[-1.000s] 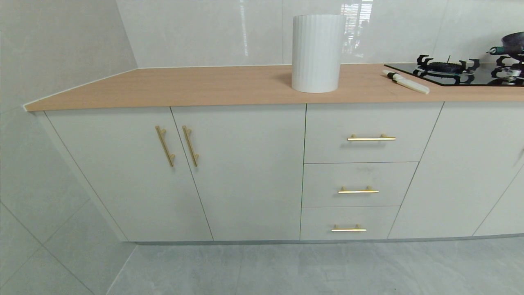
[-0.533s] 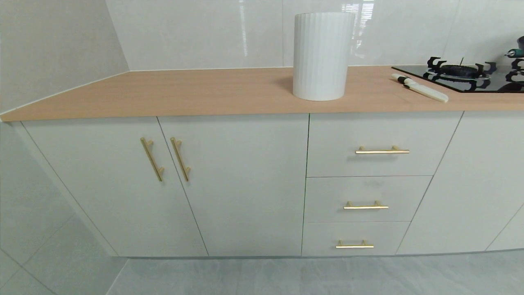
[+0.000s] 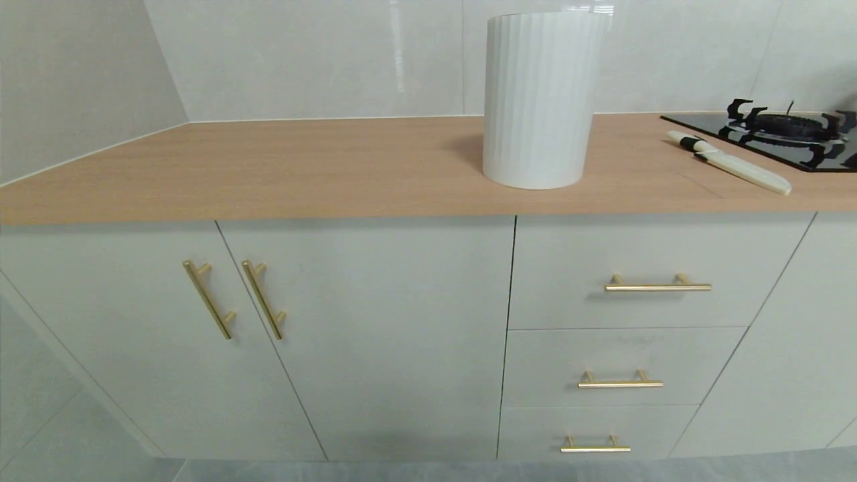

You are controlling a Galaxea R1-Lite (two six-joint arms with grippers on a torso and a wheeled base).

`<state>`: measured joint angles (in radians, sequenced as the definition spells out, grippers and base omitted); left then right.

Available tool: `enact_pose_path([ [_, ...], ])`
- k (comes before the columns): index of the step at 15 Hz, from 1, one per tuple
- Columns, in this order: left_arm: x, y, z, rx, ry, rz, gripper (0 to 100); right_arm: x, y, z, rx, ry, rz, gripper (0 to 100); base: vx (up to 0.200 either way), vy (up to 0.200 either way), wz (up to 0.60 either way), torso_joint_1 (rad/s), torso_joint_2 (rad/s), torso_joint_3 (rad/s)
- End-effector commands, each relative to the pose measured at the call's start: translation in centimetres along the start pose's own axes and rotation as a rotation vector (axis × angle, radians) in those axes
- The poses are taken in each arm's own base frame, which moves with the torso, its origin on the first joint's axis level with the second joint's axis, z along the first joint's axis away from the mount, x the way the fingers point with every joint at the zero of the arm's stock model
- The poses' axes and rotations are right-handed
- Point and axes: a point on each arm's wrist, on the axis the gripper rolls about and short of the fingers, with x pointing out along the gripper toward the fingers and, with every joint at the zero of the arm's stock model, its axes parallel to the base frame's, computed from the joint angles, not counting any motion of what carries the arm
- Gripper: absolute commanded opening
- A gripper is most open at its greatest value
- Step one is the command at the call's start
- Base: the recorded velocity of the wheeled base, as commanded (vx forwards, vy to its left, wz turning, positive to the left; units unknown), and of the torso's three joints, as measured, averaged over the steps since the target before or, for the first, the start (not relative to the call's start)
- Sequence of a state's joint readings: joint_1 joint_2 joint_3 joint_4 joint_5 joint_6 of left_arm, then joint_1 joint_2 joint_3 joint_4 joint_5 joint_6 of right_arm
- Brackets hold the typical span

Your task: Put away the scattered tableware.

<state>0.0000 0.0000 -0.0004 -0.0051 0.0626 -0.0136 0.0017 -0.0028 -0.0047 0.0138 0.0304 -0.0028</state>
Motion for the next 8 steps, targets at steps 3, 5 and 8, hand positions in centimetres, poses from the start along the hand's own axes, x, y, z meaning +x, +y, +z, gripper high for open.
enact_pose_path([
  [3,0.00,0.00,0.00,-0.002,-0.001,0.000,100,0.02,0.00,0.00,0.000,0.003,0.000,100,0.000,0.000,0.00,0.000,0.00,0.000],
  [5,0.00,0.00,0.00,0.000,-0.001,0.000,100,0.02,0.00,0.00,0.000,0.003,0.000,100,0.000,0.000,0.00,0.000,0.00,0.000],
  [8,0.00,0.00,0.00,-0.002,-0.001,0.000,100,0.02,0.00,0.00,0.000,0.003,0.000,100,0.000,-0.067,0.00,0.001,0.00,0.001],
])
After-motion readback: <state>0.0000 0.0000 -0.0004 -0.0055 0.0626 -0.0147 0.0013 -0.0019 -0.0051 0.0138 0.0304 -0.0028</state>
